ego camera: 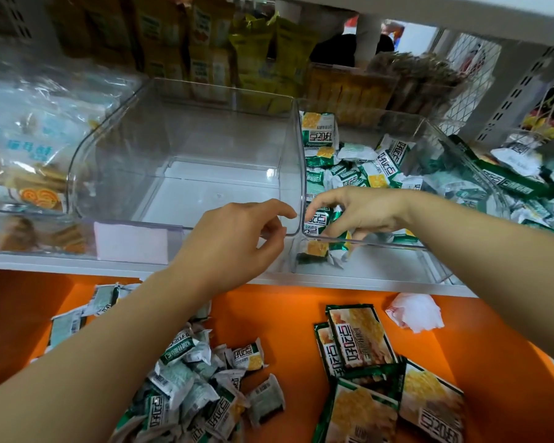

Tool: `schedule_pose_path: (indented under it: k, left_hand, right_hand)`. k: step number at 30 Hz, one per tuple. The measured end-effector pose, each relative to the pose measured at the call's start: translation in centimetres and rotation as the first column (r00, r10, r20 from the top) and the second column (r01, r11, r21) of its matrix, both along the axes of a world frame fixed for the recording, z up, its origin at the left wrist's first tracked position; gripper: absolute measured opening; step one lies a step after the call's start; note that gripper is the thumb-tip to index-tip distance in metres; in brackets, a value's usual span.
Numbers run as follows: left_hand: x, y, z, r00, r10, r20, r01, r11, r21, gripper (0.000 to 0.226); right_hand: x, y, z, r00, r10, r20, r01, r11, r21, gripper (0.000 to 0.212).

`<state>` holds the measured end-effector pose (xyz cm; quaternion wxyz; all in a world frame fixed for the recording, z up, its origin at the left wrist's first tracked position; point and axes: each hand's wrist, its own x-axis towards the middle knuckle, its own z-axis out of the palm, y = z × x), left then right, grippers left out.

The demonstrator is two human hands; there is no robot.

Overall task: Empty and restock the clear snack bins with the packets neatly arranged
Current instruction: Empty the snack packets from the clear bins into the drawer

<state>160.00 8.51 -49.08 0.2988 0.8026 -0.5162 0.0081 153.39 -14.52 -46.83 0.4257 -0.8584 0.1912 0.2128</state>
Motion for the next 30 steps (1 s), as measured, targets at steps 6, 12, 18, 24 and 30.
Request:
schedule_pose_path:
  k: [6, 12, 18, 24, 30]
  left_hand:
    - [-0.1, 0.1, 0.0, 1.000, -0.003, 0.009, 0.003, 1.000, -0.008, 0.031]
    - [0.0, 0.1, 0.0, 1.000, -0.012, 0.014, 0.012, 1.000, 0.008, 0.031]
    - [-0.1, 0.1, 0.2, 1.000, -0.007, -0.004, 0.007, 1.000, 0.020, 0.032]
    - [-0.3, 0.3, 0.3, 1.000, -0.002, -0.007, 0.002, 1.000, 0.030, 0.032]
    - [-0.1, 0.3, 0.2, 1.000, -0.007, 0.016, 0.007, 1.000, 0.011, 0.031]
  right_hand:
    - [0.6, 1.1, 0.4, 0.994, 0.036, -0.102, -0.049, 0.990, -0.129, 0.042]
    - [0.7, 1.0, -0.1, 0.999, 0.044, -0.006, -0.044, 0.941, -0.335, 0.017]
    - [-0.8, 0.9, 1.0, 0.990, -0.036, 0.138, 0.078, 0.946, -0.314, 0.020]
    - [0.7, 2.5, -0.2, 0.975, 0.119, -0.187, -0.192, 0.874, -0.447, 0.058]
    - [0.0, 1.4, -0.5, 0.991, 0.123, -0.047, -0.131, 0.905, -0.404, 0.038]
